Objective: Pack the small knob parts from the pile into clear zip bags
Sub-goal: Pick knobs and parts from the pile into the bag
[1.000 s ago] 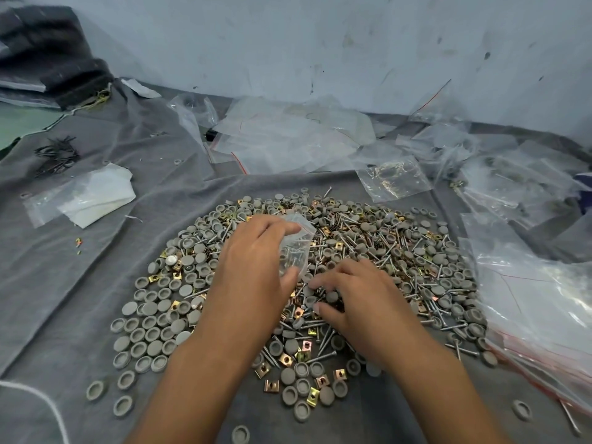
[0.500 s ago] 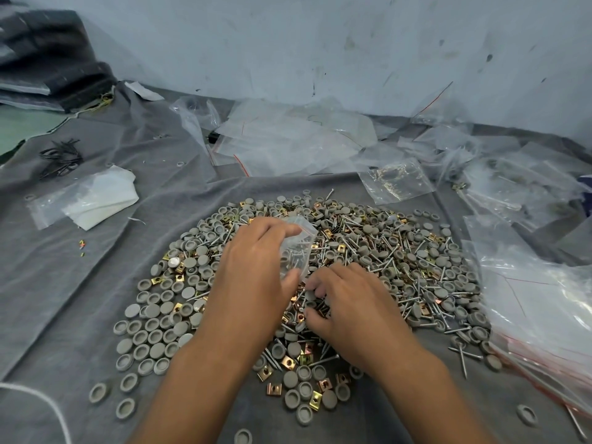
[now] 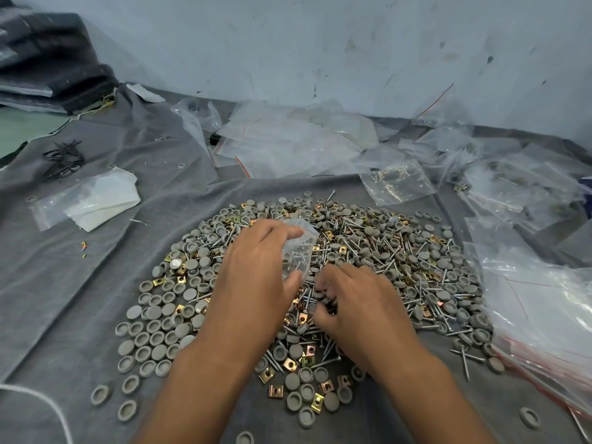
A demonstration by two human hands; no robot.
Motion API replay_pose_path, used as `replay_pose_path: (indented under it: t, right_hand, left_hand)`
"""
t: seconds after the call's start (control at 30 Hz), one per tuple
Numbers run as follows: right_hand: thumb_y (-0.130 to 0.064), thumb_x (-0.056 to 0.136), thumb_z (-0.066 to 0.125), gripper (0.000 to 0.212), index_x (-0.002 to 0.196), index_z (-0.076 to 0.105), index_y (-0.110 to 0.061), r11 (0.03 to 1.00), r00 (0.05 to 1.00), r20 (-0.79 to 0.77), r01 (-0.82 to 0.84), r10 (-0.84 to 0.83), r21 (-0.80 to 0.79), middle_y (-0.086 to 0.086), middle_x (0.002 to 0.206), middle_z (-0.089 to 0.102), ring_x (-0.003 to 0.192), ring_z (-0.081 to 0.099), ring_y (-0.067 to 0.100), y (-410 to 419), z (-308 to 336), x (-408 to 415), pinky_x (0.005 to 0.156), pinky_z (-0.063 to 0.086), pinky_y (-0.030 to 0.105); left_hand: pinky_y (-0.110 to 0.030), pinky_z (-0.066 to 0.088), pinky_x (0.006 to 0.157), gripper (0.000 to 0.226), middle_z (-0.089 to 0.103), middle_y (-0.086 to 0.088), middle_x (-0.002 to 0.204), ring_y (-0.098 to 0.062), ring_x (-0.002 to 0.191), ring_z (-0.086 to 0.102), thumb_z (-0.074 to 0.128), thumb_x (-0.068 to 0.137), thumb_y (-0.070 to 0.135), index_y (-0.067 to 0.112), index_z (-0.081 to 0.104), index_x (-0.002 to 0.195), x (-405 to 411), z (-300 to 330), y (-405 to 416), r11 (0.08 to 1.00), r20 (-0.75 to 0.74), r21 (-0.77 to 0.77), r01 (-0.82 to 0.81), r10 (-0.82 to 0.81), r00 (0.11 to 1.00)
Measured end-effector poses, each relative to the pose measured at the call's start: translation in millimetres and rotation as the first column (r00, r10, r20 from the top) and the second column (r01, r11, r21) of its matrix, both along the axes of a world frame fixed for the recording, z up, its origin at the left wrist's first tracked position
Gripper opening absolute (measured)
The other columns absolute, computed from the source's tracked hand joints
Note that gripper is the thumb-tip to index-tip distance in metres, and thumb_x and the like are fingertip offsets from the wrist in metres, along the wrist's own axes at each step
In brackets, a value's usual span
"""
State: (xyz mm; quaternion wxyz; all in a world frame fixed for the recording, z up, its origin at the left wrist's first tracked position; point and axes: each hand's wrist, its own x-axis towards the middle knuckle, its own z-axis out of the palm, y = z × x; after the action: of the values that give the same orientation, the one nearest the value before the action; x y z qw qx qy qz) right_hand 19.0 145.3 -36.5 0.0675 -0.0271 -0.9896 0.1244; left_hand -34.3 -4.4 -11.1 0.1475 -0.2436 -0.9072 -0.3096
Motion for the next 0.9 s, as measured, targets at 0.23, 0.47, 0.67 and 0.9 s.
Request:
replay_pose_path:
  t: [0.23,0.47,0.67,0.9]
  right_hand:
    - [-0.040,0.095,0.051,0.013,0.104,0.059,-0.036,1.000,0.998,-0.059,-0.005,0.007,0.026,-0.017,0.094,0.051,0.086,0.049,0.008,-4,-2,0,0.085,0.043,0.031]
    - [-0.027,0.095,0.060,0.019,0.107,0.070,-0.018,0.939,0.801,-0.598,-0.223,0.024,-0.262,-0.009,0.103,0.064,0.087,0.054,0.001,2,13,-2,0.075,0.052,0.035]
    - [-0.029,0.090,0.074,0.018,0.104,0.072,-0.019,0.967,0.802,-0.587,-0.224,0.110,-0.124,-0.006,0.102,0.069,0.094,0.063,0.016,-5,9,-5,0.080,0.053,0.040]
    - [-0.038,0.092,0.069,0.008,0.097,0.064,-0.034,0.928,0.917,-0.380,-0.035,-0.118,-0.371,-0.021,0.099,0.059,0.087,0.055,-0.004,23,16,-3,0.077,0.051,0.023]
  left_hand:
    - [-0.028,0.043,0.098,0.055,0.042,0.022,0.107,0.001,0.095,0.038,0.082,0.078,0.020,0.026,0.061,0.129,0,0,0,1.000,-0.005,-0.006,-0.006,0.006,1.000]
    - [-0.028,0.043,0.099,0.054,0.053,0.016,0.114,-0.003,0.100,0.046,0.082,0.078,0.023,0.024,0.062,0.128,1,1,0,1.000,0.001,0.008,0.023,-0.023,1.000]
    - [-0.029,0.045,0.099,0.052,0.056,0.012,0.118,-0.005,0.107,0.049,0.080,0.078,0.020,0.021,0.062,0.127,3,0,2,0.999,-0.003,-0.009,0.030,-0.030,1.000]
    - [-0.024,0.041,0.098,0.056,0.049,0.020,0.114,0.002,0.098,0.042,0.081,0.077,0.026,0.026,0.061,0.129,3,1,0,1.000,0.003,-0.016,0.008,-0.008,1.000]
